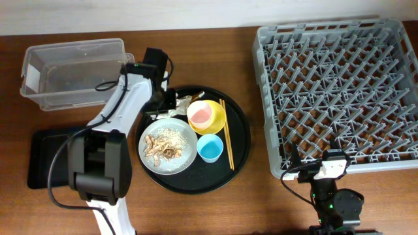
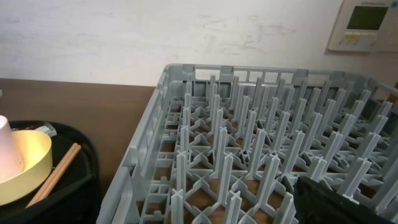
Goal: Sort waste into correct bins and load items into the dishwasher rack
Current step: 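Reach left gripper to the white tissue on the round tray and grasp, then carry the tissue with left gripper to the clear bin and release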
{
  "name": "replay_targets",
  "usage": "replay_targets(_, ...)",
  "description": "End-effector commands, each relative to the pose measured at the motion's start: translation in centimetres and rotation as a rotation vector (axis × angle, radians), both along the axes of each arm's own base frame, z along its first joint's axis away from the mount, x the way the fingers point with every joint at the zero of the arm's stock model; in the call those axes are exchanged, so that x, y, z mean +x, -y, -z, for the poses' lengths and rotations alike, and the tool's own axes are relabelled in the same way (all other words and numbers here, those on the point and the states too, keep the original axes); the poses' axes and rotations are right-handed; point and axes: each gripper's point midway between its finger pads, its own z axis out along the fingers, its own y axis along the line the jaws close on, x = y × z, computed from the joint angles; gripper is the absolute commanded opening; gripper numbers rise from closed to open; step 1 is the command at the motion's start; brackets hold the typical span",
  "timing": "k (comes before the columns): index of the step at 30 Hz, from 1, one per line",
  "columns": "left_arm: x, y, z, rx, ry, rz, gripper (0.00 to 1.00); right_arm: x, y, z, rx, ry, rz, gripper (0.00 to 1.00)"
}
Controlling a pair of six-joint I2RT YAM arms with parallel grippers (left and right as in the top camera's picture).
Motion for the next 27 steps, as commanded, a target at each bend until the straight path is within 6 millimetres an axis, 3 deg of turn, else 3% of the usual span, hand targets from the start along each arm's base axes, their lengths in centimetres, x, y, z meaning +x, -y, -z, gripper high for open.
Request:
replay_targets(1,0.9,0.2,-2.6,0.001,0.023,-0.002,0.01,0.0,0.0,0.2,-0.006,-0.001,-0.003,0.98)
replay_targets(8,1.2,0.2,-6.9,-0.002,0.041,-0.004,0.01,0.0,0.0,0.2,-0.006,-0.001,-0.003,0.98)
replay_targets(16,3.8,-1.6,-15.5,-0.046,0.254,-0.060,0.01,0.0,0.0,0.2,-0.006,-0.001,-0.003,0.98)
replay_targets(20,5.1,-4.3,-17.5,-0.059,0.339,-0.155,0.01,0.0,0.0,0.2,-0.006,-0.001,-0.003,0.98)
replay_targets(27,9.9,-12.9,-20.4,-0.066,0.565,-0.384,0.01,0.0,0.0,0.2,-0.006,-0.001,-0.003,0.98)
